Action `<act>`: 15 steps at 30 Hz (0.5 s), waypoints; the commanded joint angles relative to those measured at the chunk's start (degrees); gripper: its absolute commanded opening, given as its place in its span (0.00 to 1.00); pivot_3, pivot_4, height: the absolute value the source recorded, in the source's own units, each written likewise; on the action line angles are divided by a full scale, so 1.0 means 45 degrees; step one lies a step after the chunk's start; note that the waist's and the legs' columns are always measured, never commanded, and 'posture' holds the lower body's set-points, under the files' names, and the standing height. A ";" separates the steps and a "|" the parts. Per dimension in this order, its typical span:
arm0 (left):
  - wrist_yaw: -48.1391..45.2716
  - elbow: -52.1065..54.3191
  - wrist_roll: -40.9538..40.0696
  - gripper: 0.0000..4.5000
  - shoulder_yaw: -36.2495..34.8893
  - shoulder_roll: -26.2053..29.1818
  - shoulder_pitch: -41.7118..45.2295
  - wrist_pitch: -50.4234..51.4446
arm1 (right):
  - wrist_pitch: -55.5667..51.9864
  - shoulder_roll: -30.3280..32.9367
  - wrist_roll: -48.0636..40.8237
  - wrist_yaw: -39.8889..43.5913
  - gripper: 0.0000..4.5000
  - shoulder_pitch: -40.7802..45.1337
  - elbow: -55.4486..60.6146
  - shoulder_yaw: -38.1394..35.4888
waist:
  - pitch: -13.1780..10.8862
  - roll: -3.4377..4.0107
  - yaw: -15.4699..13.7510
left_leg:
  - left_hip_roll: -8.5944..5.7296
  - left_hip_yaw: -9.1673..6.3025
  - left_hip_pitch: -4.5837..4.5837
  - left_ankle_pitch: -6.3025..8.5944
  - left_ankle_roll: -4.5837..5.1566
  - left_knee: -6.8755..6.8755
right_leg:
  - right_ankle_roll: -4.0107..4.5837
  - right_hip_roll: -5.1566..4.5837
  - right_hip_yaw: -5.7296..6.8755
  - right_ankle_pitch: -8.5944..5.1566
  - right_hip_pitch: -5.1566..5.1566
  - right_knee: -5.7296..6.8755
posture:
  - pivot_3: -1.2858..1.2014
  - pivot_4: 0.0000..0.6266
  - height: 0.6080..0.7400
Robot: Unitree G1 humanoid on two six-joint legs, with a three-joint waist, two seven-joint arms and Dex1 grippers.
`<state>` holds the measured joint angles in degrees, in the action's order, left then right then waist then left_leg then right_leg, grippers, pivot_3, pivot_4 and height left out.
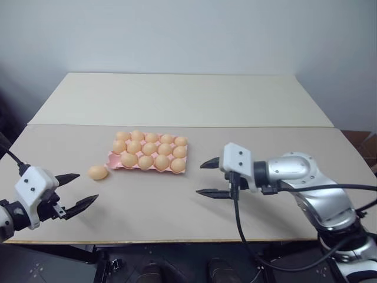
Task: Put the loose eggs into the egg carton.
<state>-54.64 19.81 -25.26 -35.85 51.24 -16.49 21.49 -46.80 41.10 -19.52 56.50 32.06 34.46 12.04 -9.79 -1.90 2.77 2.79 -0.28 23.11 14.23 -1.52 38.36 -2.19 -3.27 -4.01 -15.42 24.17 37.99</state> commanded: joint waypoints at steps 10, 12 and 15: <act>0.0267 -0.2955 0.1299 0.93 0.1309 0.0495 0.2628 -0.1342 | -0.0859 0.0456 -0.0711 -0.1243 0.84 -0.0247 0.1201 -0.0558 | 0.0003 -0.0005 -0.0083 | -0.0003 0.0000 0.0002 0.0000 0.0000 0.0001 | 0.0000 0.0002 0.0003 0.0000 0.0002 0.0003 | 0.52 0.24 1.00; 0.0080 -0.3957 0.1480 0.93 0.1865 0.0487 0.3379 -0.1788 | -0.0851 0.0444 -0.0702 -0.1412 0.84 -0.0276 0.1220 -0.0484 | 0.0003 -0.0005 -0.0082 | -0.0003 0.0000 0.0007 0.0000 0.0000 0.0001 | 0.0000 -0.0001 0.0004 0.0000 0.0001 -0.0001 | 0.52 0.24 1.00; -0.0283 -0.5675 0.1931 0.93 0.2874 0.0534 0.4569 -0.2556 | -0.0805 0.0445 -0.0689 -0.1616 0.84 -0.0328 0.1246 -0.0408 | 0.0003 -0.0006 -0.0085 | -0.0004 0.0001 0.0012 -0.0001 0.0001 0.0004 | 0.0000 0.0001 0.0006 0.0000 0.0008 0.0004 | 0.52 0.24 1.00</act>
<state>-54.95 -3.23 -17.69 -23.83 52.61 2.69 12.48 -50.63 42.89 -22.20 49.85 30.42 38.24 10.73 -9.77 -1.93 2.39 2.78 -0.28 23.17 14.22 -1.52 38.38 -2.19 -3.26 -3.98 -15.42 24.21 38.01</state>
